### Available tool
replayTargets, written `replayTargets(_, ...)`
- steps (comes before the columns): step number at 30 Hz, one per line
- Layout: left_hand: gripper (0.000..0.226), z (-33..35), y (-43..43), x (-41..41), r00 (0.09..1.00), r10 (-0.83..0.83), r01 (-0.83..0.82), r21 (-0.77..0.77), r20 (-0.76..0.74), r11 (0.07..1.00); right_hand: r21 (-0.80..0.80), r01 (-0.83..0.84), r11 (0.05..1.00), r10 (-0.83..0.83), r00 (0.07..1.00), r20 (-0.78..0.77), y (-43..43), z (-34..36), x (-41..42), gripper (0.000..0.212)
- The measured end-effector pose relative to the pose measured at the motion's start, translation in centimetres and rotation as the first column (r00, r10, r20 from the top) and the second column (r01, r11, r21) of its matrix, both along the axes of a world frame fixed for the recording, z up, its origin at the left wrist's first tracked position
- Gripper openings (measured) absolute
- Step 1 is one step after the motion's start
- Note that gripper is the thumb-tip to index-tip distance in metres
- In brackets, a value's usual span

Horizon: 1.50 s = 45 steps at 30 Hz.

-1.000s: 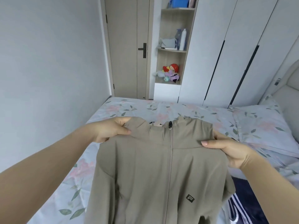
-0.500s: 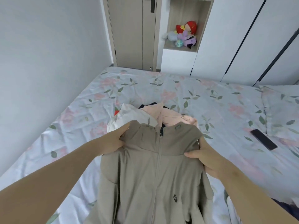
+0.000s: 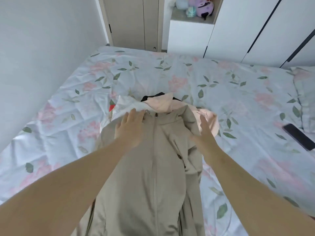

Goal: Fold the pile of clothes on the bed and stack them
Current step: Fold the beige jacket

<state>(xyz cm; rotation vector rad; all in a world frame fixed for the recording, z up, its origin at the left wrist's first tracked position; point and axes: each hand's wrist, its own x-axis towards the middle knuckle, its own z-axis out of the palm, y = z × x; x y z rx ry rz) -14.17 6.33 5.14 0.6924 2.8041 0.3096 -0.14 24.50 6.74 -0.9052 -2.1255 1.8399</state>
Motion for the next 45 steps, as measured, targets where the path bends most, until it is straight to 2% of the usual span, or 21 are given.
replayTargets(3,0.061,-5.8,-0.4,3.0,0.989,-0.112,0.118,-0.051,0.095,0.992,-0.014,0.072,0.997,-0.068,0.978,0.197,-0.3,-6.9,3.1,0.067)
replayTargets(7,0.058,-12.3,-1.0,7.1,0.962,-0.219,0.242,-0.133,0.163,0.961,-0.007,0.298,0.955,-0.253,0.823,0.508,-0.3,-13.3,7.7,0.061)
replayTargets(10,0.061,-15.9,-0.9,9.4,0.952,-0.277,0.298,-0.198,0.127,0.934,0.028,0.367,0.930,-0.311,0.743,0.592,-0.2,-16.8,9.8,0.062)
replayTargets(13,0.066,-18.6,-0.4,10.8,0.955,-0.262,0.290,-0.238,0.142,0.927,-0.001,0.344,0.939,-0.260,0.712,0.652,-0.9,-19.0,10.8,0.044)
replayTargets(16,0.072,-21.0,-0.3,11.4,0.957,-0.207,0.259,-0.271,0.206,0.927,0.028,0.217,0.976,-0.182,0.732,0.657,-1.3,-20.2,11.2,0.014)
replayTargets(18,0.076,-22.1,-0.4,11.5,0.955,-0.204,0.263,-0.295,0.214,0.919,0.125,0.186,0.975,-0.222,0.737,0.638,-0.2,-20.5,11.7,0.019)
replayTargets(20,0.077,-22.6,-0.5,11.5,0.953,-0.215,0.274,-0.314,0.212,0.909,0.259,0.293,0.920,-0.391,0.716,0.578,1.8,-19.8,12.2,0.013)
replayTargets(22,0.075,-22.8,-0.5,11.6,0.953,-0.213,0.275,-0.324,0.214,0.905,0.391,0.464,0.795,-0.604,0.659,0.448,3.9,-18.6,12.5,0.002)
replayTargets(23,0.072,-22.8,-0.4,11.6,0.956,-0.197,0.259,-0.312,0.217,0.914,0.419,0.529,0.738,-0.671,0.642,0.371,4.6,-18.1,12.5,0.006)
replayTargets(25,0.059,-22.5,0.4,11.7,0.970,-0.106,0.156,-0.225,0.220,0.962,0.415,0.530,0.739,-0.662,0.688,0.298,5.0,-17.8,12.2,0.008)
replayTargets(28,0.056,-22.1,2.6,12.8,0.971,0.098,-0.083,-0.075,0.217,0.994,0.365,0.352,0.862,-0.485,0.782,0.391,3.5,-18.4,12.7,0.026)
replayTargets(31,0.073,-23.0,4.0,14.1,0.977,0.122,-0.094,-0.160,0.176,0.983,0.330,0.494,0.804,-0.594,0.664,0.453,2.3,-19.4,14.8,0.048)
replayTargets(33,0.076,-23.9,4.0,14.4,0.988,0.109,-0.086,-0.202,0.108,0.976,0.286,0.434,0.854,-0.514,0.625,0.587,1.7,-20.3,16.1,0.043)
replayTargets(35,0.076,-24.6,3.9,14.6,0.993,0.106,-0.096,-0.189,0.043,0.977,0.250,0.352,0.902,-0.426,0.632,0.648,1.7,-20.8,16.7,0.016)
replayTargets(38,0.072,-24.9,4.0,15.0,0.995,0.099,-0.101,-0.146,-0.018,0.984,0.310,0.523,0.794,-0.606,0.642,0.471,2.5,-20.4,16.3,0.006)
replayTargets(40,0.072,-25.0,4.0,15.1,0.994,0.103,-0.107,-0.129,-0.033,0.986,0.345,0.627,0.698,-0.710,0.670,0.219,2.4,-19.3,15.5,0.026)
replayTargets(41,0.073,-25.0,4.0,15.1,0.994,0.105,-0.109,-0.120,-0.037,0.987,0.390,0.539,0.746,-0.631,0.759,0.158,1.8,-18.5,15.1,0.035)
replayTargets(42,0.072,-25.1,3.9,15.1,0.993,0.108,-0.112,-0.109,-0.040,0.988,0.424,0.333,0.842,-0.436,0.883,0.172,1.0,-18.0,14.9,0.037)
replayTargets(43,0.071,-25.1,3.9,15.1,0.993,0.113,-0.117,-0.097,-0.044,0.988,0.355,0.036,0.934,-0.135,0.957,0.259,-0.2,-17.8,14.8,0.034)
replayTargets(44,0.069,-25.1,3.8,15.1,0.992,0.118,-0.121,-0.078,-0.049,0.990,0.179,-0.263,0.948,0.187,0.915,0.357,-1.6,-17.5,15.0,0.027)
replayTargets(45,0.066,-25.1,3.8,15.2,0.991,0.122,-0.125,-0.054,-0.055,0.991,-0.042,-0.416,0.908,0.398,0.829,0.393,-2.7,-17.2,15.3,0.019)
